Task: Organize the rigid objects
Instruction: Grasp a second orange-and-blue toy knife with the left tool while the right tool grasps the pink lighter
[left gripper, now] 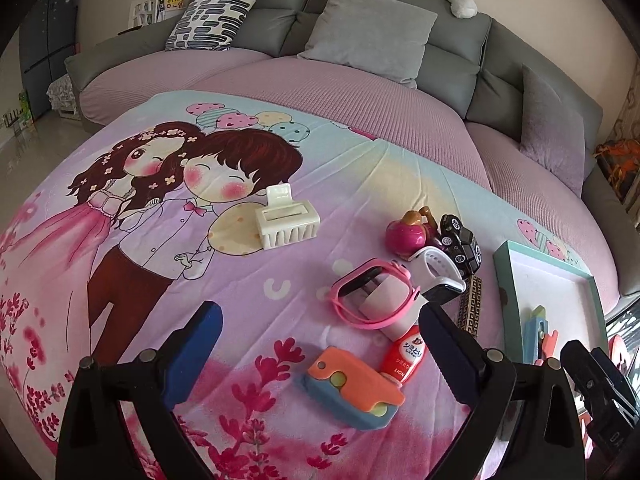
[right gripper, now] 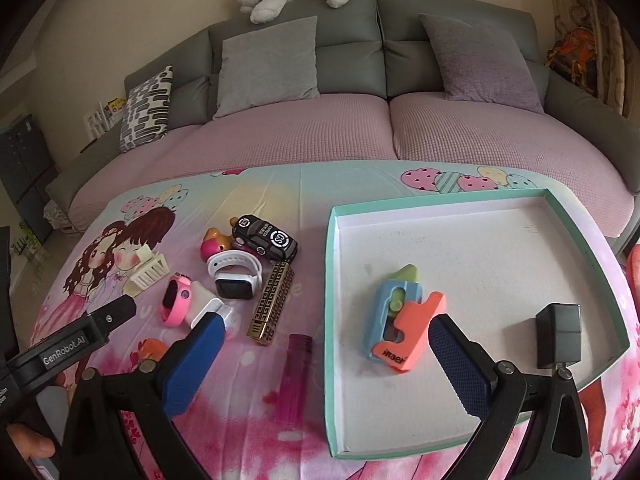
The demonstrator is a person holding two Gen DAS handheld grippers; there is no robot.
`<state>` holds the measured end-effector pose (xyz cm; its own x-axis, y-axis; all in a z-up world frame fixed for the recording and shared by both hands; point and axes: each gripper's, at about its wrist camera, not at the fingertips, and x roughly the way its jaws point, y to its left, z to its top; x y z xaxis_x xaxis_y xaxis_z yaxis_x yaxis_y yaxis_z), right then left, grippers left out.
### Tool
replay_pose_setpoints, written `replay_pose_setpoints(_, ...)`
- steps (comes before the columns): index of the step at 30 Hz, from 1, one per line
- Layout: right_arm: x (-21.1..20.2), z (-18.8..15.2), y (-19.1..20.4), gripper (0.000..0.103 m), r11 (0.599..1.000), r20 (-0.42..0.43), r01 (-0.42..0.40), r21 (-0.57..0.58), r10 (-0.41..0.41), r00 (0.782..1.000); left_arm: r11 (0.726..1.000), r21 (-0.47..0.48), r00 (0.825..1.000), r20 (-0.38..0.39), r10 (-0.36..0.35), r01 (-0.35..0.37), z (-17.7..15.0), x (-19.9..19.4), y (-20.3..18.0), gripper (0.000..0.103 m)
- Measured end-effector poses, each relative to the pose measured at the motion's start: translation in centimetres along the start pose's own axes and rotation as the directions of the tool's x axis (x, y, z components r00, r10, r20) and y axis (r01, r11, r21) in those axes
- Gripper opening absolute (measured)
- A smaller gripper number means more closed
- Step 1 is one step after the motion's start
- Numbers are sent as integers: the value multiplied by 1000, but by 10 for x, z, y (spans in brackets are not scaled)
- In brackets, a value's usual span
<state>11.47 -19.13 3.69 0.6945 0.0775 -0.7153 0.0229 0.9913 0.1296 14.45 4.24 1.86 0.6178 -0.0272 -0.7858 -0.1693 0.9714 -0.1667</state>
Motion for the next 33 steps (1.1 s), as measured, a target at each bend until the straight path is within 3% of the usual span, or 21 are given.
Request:
replay_pose_setpoints(7, 16, -12, 15, 93, 999, -74, -32, -10, 31, 997, 999, 47, 995, -101, 16, -12, -16, 11, 9, 99)
replay_pose_setpoints(9, 20, -15, 15, 84, 999, -95, -35, -5, 35, 995, 998, 69, 991, -135, 20, -11, -22, 17, 9, 99)
replay_pose_setpoints(13, 23, -19, 16, 75, 999, -118, -38, -8, 37, 992, 993, 118, 981, -193, 13, 10, -32, 25, 4, 99)
replay_pose_setpoints(18, 27, -21, 20, 50, 998, -140, -60, -19, 57, 989, 981, 176, 975, -221, -36, 76, -38, 28, -11, 99)
replay_pose_setpoints(22, 32, -23, 22, 46, 997, -162, -74, -26, 69, 984, 966, 235, 970, -237, -46, 103, -43, 31, -24, 99)
replay_pose_setpoints(26, 39, -26, 23, 43, 997, -187, -67, -31, 60, 981, 963, 261, 973, -229, -12, 74, -44, 36, -27, 99)
replay_pose_setpoints(33, 46, -29, 26, 39, 997, -217, -63, -51, 50, 975, 969, 242, 975, -223, 12, 43, -40, 44, -17, 99)
